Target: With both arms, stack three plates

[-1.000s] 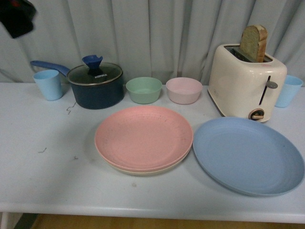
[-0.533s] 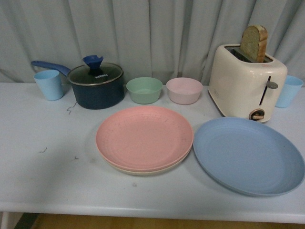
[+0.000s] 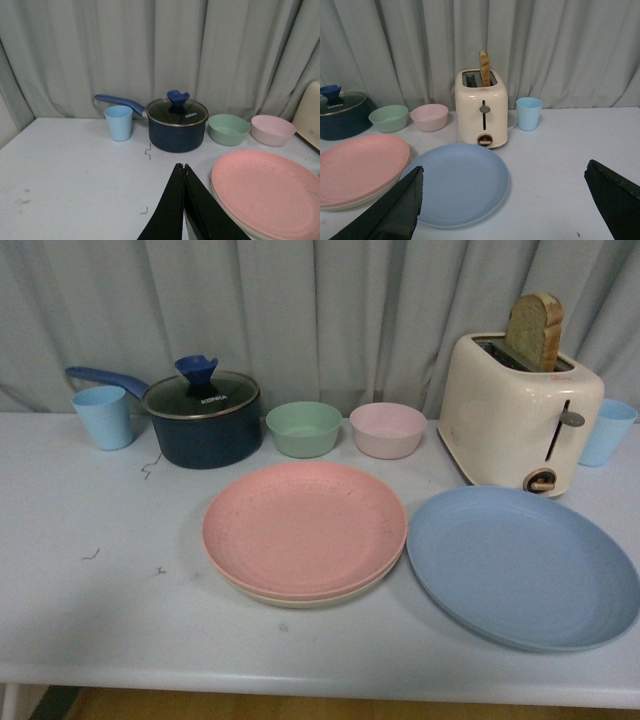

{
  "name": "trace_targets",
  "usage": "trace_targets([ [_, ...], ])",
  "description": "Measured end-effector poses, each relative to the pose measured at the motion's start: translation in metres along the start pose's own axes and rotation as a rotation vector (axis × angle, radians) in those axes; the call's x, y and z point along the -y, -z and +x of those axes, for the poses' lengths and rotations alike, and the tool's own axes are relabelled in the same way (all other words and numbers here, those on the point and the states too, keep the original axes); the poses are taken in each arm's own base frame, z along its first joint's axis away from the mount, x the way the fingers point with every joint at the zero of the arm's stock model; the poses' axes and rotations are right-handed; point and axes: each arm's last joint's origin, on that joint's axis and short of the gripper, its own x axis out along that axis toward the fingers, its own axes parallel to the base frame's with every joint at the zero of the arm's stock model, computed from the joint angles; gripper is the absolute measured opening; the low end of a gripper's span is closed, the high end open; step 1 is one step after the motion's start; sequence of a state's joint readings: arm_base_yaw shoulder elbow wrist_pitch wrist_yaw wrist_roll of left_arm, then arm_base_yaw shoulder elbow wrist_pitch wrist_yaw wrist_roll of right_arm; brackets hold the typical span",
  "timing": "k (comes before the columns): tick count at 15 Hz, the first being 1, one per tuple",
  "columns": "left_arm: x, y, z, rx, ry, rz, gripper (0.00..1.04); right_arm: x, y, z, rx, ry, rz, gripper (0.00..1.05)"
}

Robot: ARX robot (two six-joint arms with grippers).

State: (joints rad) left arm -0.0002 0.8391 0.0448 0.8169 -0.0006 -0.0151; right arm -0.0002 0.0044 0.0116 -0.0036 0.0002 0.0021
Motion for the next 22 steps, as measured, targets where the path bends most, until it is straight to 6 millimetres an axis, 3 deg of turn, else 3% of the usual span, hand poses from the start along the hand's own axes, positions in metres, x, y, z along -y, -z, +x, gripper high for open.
trace_targets([
  [2,0.0,0.011,-0.008,-0.063,-0.001,0.0,0.02,0.0,0.0,0.0,0.0,0.0,0.0,0.98],
  [8,0.0,0.0,-0.027,-0.014,0.0,0.0,0.02,0.0,0.0,0.0,0.0,0.0,0.0,0.98],
  [22,0.0,-0.002,-0.047,-0.009,0.0,0.0,0.02,0.0,0.0,0.0,0.0,0.0,0.0,0.98],
])
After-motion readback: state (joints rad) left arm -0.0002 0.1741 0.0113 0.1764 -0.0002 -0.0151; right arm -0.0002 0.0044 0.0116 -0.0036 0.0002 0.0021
